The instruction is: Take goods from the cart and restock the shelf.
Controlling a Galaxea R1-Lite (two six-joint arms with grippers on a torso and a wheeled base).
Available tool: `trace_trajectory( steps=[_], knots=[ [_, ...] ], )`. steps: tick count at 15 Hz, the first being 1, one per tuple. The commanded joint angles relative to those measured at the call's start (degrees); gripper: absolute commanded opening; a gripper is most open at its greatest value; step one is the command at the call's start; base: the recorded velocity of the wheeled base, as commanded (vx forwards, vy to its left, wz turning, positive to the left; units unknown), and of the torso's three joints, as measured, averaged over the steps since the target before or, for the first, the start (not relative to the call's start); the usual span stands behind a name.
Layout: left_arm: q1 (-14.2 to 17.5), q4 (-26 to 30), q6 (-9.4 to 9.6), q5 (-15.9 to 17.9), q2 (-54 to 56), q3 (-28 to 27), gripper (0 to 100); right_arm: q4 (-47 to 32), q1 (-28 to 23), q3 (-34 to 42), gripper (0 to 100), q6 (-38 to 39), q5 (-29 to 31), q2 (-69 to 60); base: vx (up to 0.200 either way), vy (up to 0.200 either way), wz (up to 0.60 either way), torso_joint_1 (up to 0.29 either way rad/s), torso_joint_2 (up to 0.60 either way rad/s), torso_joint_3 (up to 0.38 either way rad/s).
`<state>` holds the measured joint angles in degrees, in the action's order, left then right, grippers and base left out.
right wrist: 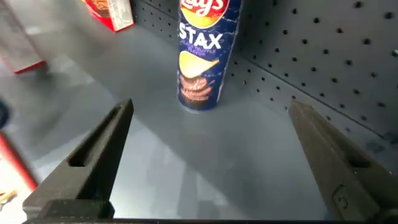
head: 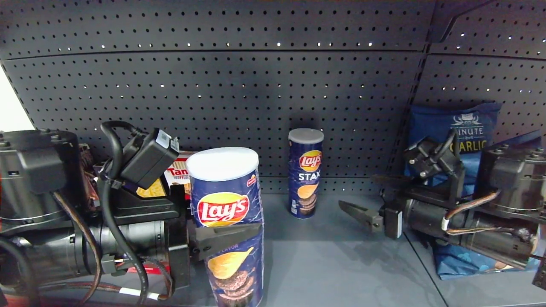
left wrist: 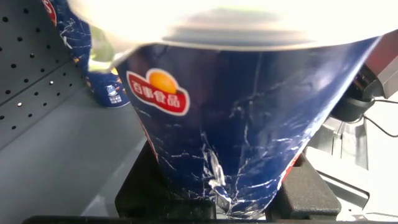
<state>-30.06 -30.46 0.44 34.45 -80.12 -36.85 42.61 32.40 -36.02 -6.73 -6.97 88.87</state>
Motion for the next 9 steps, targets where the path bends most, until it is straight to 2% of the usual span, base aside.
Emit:
trace_trajectory(
  steps=[1, 9],
  knots=[
    [0.1, 0.0, 0.00, 0.0, 0.0, 0.0, 0, 0.7, -0.1, -1.2, 100, -0.1, -0.1, 4.9, 0.000, 0.000, 0.00, 0.000, 0.00, 0.000],
    [0.2, 0.0, -0.09, 0.0, -0.2, -0.4, 0, 3.9, -0.2, -9.1, 100, -0.1, 0.1, 16.3, 0.000, 0.000, 0.00, 0.000, 0.00, 0.000]
  ],
)
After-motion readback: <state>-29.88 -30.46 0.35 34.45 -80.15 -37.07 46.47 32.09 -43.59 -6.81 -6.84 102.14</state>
